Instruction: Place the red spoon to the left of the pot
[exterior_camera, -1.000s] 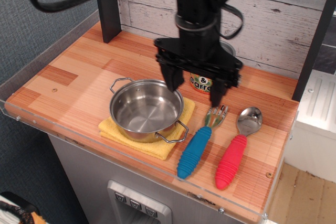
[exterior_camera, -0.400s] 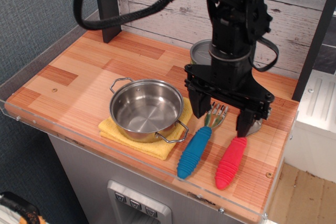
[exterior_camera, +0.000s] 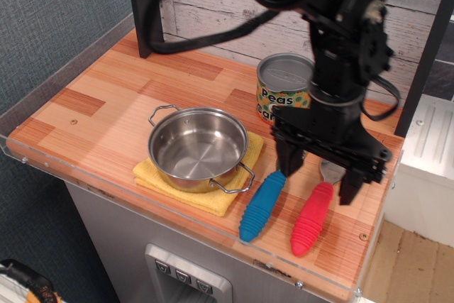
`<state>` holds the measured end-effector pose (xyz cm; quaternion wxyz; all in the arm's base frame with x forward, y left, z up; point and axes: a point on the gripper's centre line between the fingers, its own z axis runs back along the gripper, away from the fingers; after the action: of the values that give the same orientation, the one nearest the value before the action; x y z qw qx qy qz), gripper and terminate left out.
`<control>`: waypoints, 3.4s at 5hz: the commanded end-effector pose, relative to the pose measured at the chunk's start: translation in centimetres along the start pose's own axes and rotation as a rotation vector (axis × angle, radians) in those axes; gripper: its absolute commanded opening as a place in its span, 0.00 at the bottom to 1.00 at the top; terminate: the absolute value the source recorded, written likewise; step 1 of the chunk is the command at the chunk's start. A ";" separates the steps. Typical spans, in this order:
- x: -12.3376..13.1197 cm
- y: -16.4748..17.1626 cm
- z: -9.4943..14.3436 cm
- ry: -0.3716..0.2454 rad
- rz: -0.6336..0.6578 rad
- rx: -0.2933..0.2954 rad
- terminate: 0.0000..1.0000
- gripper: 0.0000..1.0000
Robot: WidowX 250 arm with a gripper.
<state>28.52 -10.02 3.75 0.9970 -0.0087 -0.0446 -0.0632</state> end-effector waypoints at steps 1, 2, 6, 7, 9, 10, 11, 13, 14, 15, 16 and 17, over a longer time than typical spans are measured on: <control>0.4 -0.2 -0.4 -0.005 -0.024 0.000 0.00 1.00; 0.5 -0.1 -1.0 0.011 -0.023 -0.003 0.00 1.00; 1.1 0.1 -2.7 0.049 -0.015 0.003 0.00 0.00; 1.2 0.8 -2.6 0.050 0.001 -0.001 0.00 0.00; 1.2 3.3 2.5 -0.016 0.070 -0.017 0.00 0.00; 0.7 4.9 4.6 -0.062 0.127 -0.028 0.00 0.00; 0.0 6.7 6.5 -0.085 0.170 -0.027 0.00 0.00; -1.0 12.4 6.9 -0.023 0.264 0.046 0.00 0.00; -2.0 15.8 7.0 -0.026 0.328 0.074 0.00 0.00; -2.0 18.9 6.6 0.009 0.350 0.119 0.00 0.00; -1.9 22.2 6.1 0.027 0.349 0.165 0.00 0.00; -2.0 23.9 5.4 0.027 0.325 0.182 0.00 0.00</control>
<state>29.87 13.48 6.65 0.9929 0.0663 -0.0112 0.0979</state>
